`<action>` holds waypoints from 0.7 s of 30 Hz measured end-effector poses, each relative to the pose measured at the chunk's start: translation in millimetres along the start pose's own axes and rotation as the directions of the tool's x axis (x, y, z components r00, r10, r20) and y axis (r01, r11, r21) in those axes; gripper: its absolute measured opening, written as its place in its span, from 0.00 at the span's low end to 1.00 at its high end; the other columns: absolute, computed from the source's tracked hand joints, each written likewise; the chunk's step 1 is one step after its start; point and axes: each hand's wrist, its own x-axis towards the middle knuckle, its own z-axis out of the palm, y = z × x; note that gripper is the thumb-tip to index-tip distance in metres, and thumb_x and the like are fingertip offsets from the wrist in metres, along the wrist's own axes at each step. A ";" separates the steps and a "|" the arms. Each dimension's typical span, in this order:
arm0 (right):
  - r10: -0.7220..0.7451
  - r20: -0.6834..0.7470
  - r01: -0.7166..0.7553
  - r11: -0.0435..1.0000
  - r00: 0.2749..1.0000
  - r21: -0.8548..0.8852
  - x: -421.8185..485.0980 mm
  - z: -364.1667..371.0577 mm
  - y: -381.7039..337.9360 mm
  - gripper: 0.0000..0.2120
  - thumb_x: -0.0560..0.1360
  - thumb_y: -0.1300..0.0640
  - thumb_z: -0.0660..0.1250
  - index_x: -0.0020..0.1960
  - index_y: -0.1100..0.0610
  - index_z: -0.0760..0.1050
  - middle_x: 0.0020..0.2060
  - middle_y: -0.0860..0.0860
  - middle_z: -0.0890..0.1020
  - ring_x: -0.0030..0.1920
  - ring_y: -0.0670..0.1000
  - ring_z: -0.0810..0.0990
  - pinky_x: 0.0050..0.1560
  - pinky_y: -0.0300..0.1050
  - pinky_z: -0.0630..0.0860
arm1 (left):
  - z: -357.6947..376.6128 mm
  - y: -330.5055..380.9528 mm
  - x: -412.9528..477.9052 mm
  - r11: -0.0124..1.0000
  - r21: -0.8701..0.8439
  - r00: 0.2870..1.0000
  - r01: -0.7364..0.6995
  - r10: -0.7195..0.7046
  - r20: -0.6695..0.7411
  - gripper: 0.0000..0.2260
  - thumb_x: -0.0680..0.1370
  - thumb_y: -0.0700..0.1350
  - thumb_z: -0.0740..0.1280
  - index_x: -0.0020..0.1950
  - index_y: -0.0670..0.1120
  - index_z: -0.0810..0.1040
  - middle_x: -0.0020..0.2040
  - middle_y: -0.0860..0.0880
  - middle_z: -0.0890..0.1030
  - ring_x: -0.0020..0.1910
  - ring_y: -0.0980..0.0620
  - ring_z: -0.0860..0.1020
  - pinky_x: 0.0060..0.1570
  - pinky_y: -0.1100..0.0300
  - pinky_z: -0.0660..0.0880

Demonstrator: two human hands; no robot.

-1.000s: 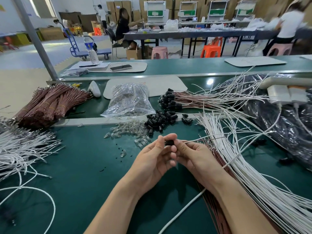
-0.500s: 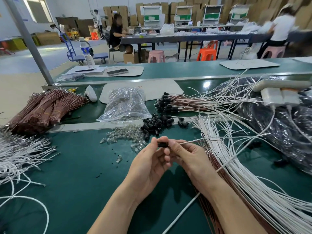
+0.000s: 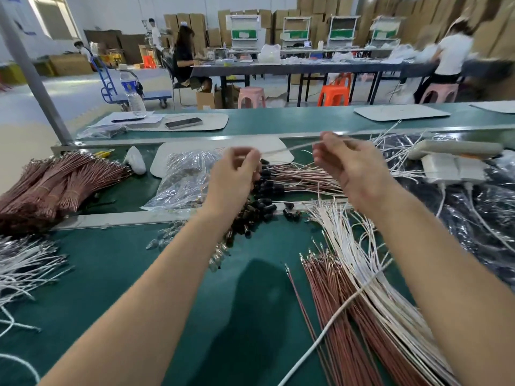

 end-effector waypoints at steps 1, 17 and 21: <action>0.042 -0.024 -0.043 0.998 0.999 -0.038 15.9 -6.7 -4.4 0.10 0.80 0.59 0.66 0.56 0.66 0.76 0.52 0.59 0.82 0.49 0.53 0.84 0.48 0.40 0.83 | 8.7 2.7 18.1 0.999 0.042 1.000 0.015 -0.015 -0.006 0.06 0.83 0.48 0.65 0.58 0.47 0.76 0.49 0.49 0.83 0.47 0.53 0.81 0.56 0.53 0.80; -0.147 -0.146 -0.033 0.587 0.978 -0.809 -35.5 -40.4 50.7 0.09 0.83 0.55 0.61 0.59 0.46 0.77 0.45 0.44 0.82 0.35 0.47 0.79 0.27 0.35 0.70 | 54.6 -21.9 -74.9 0.421 0.858 0.814 -0.296 -0.359 0.457 0.24 0.79 0.68 0.61 0.54 0.46 0.73 0.47 0.50 0.77 0.46 0.47 0.77 0.47 0.51 0.77; -0.103 -0.024 0.031 0.497 0.994 -0.867 -40.9 -14.8 63.7 0.09 0.81 0.56 0.62 0.57 0.47 0.78 0.40 0.41 0.80 0.30 0.40 0.77 0.29 0.32 0.68 | 69.9 -18.9 -81.5 0.461 0.864 0.802 -0.200 -0.430 0.415 0.16 0.81 0.58 0.65 0.47 0.45 0.72 0.40 0.49 0.73 0.42 0.44 0.74 0.40 0.54 0.70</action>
